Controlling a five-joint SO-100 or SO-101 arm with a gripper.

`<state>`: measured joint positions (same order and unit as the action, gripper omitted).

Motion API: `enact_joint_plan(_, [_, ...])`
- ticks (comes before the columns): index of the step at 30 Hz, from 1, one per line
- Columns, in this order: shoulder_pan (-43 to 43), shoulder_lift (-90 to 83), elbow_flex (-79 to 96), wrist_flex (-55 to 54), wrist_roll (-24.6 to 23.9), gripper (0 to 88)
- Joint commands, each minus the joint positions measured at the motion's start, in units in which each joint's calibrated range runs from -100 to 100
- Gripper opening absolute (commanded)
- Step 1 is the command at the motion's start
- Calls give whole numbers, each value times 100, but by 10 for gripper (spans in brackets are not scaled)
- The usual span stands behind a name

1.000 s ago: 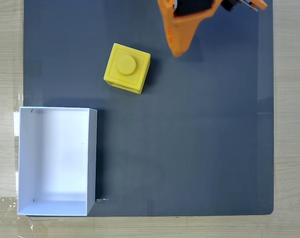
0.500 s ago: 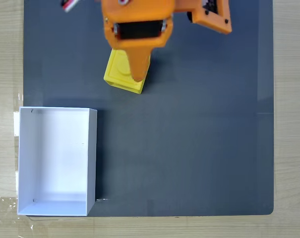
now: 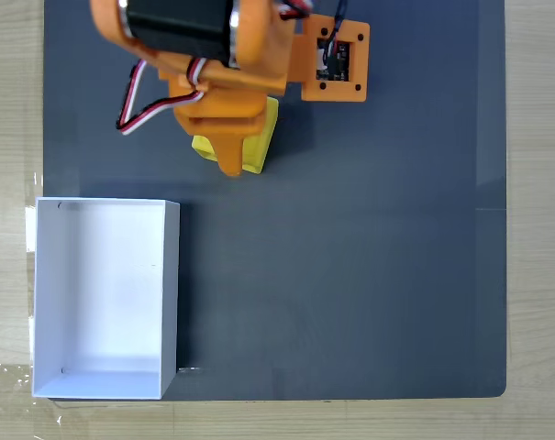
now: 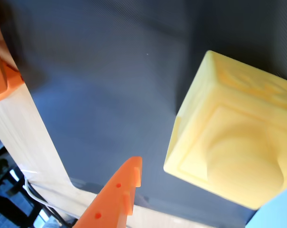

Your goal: Grasp a yellow block and put it in the box

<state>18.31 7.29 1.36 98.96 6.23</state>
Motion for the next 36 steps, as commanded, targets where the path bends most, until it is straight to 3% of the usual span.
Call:
enact_joint_plan(1, [-131, 237, -31, 25, -4, 428])
enact_joint_plan(17, [-290, 1271, -4, -568, 1, 420])
enact_joint_plan(26, [-299, 1212, -4, -568, 11, 182])
enact_joint_plan(36, [-972, -119, -619, -577, 43, 167])
